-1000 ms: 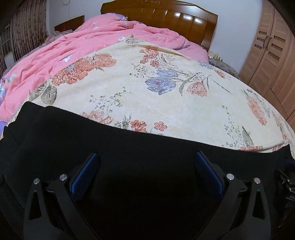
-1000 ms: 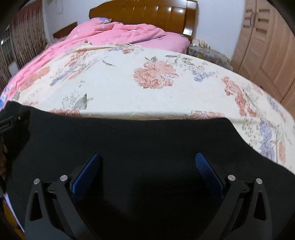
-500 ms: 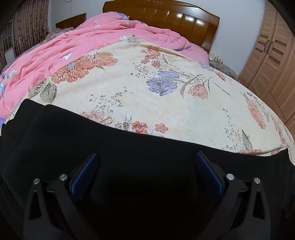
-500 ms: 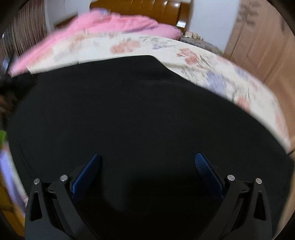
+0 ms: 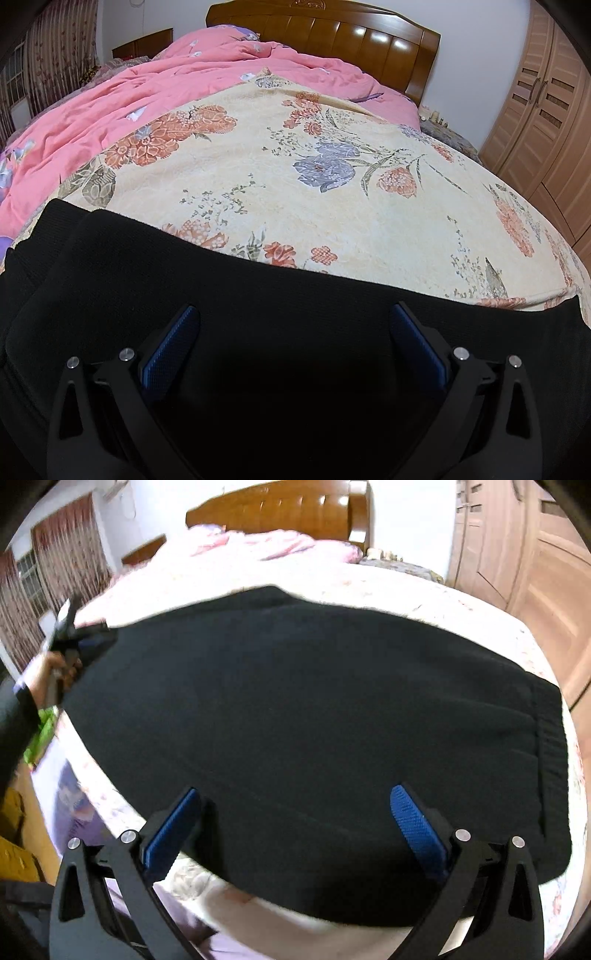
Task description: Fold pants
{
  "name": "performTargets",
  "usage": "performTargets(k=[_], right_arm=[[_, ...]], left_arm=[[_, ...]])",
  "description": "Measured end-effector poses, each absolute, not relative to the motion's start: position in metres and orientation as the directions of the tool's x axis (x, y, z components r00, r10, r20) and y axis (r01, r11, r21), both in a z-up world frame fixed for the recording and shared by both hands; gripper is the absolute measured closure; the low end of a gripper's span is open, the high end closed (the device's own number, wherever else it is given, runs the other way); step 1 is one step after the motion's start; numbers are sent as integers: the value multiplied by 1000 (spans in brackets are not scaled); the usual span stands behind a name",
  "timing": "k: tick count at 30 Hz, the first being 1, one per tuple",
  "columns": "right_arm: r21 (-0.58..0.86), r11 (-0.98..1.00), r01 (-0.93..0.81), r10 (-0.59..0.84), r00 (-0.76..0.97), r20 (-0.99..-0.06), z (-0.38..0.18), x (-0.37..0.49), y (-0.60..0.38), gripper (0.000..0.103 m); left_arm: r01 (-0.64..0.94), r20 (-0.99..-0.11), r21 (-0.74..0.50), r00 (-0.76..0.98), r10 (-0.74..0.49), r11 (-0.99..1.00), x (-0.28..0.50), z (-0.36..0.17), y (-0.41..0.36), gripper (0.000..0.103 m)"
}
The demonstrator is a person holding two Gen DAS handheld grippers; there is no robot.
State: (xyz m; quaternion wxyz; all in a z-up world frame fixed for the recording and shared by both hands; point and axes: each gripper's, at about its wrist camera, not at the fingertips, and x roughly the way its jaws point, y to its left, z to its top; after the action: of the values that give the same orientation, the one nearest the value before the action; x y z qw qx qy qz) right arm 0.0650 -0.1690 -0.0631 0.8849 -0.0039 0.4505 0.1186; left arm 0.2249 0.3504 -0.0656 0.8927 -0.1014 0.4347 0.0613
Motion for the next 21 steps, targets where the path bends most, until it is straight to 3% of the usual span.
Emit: performTargets(k=[4, 7, 10, 13, 17, 21], right_arm=[[147, 982, -120, 189, 643, -742, -50, 86, -194, 4], [167, 985, -50, 165, 582, -797, -71, 116, -210, 4], [36, 994, -104, 88, 557, -826, -83, 112, -198, 4], [57, 995, -86, 95, 544, -834, -76, 97, -205, 4], [-49, 998, -40, -18, 552, -833, -55, 99, -193, 4], [33, 996, -87, 77, 574, -815, -52, 134, -183, 4]], left_arm=[[-200, -787, -125, 616, 25, 972, 224, -65, 349, 1], [-200, -787, -126, 616, 25, 972, 223, -65, 349, 1], [-200, -787, -123, 617, 27, 972, 223, -65, 350, 1], [-200, -786, -134, 618, 19, 971, 224, -67, 349, 1], [-202, -785, -133, 619, 21, 970, 224, -68, 349, 1], [-203, -782, -136, 623, 21, 970, 223, -67, 349, 1]])
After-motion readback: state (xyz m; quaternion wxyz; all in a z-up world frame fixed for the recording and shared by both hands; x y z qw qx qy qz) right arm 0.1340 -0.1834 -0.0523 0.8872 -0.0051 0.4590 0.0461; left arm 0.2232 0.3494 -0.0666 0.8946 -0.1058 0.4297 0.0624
